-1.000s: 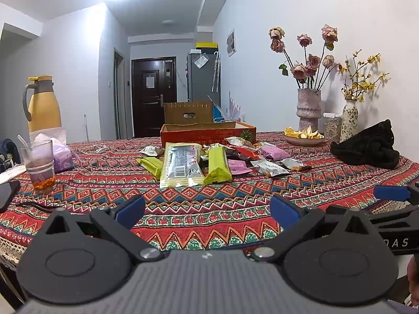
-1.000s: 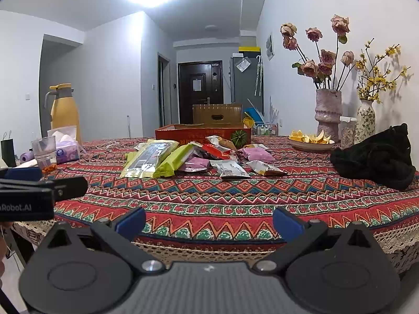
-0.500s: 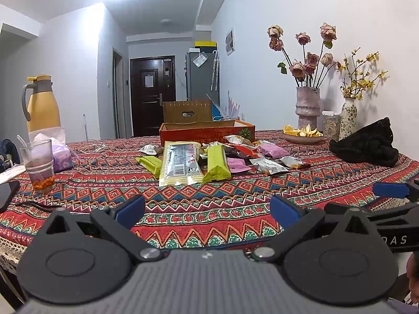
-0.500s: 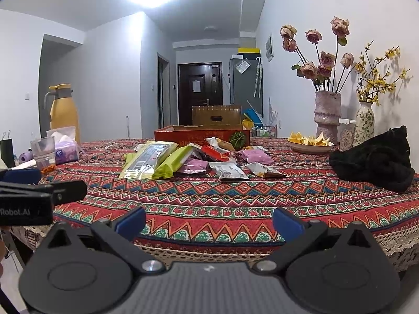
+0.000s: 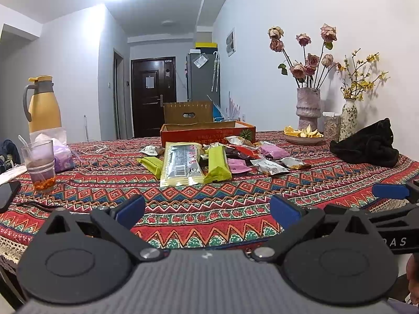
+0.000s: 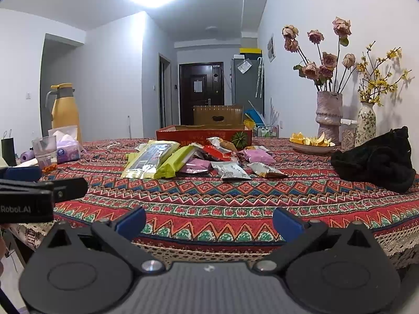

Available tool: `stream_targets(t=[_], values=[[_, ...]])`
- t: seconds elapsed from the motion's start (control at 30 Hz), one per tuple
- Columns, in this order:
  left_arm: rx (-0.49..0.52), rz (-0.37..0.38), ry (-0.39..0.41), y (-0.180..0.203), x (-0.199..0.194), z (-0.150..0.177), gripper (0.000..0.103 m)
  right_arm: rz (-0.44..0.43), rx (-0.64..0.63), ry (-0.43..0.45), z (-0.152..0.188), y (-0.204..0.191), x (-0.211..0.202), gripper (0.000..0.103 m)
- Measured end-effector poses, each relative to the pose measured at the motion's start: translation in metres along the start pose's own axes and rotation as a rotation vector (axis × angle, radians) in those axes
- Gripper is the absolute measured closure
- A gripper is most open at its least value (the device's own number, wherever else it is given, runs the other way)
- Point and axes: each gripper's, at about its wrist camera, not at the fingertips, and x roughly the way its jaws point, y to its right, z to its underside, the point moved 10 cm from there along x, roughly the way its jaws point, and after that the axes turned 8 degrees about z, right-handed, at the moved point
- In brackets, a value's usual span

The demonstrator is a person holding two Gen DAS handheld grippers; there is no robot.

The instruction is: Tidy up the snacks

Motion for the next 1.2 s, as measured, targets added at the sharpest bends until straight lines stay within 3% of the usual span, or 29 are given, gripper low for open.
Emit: stream_targets(t=[0.6, 1.2], values=[[-0.008, -0.007, -0.016, -0.002, 0.002, 0.004, 0.000, -0.008, 0.018, -0.010, 0.003, 0.000, 0.004, 0.000], [-0.039, 0.009, -0.123, -0.013, 0.048, 0.015, 0.000, 0.011, 0.018, -0.035, 0.002, 0.005, 0.038, 0.000]])
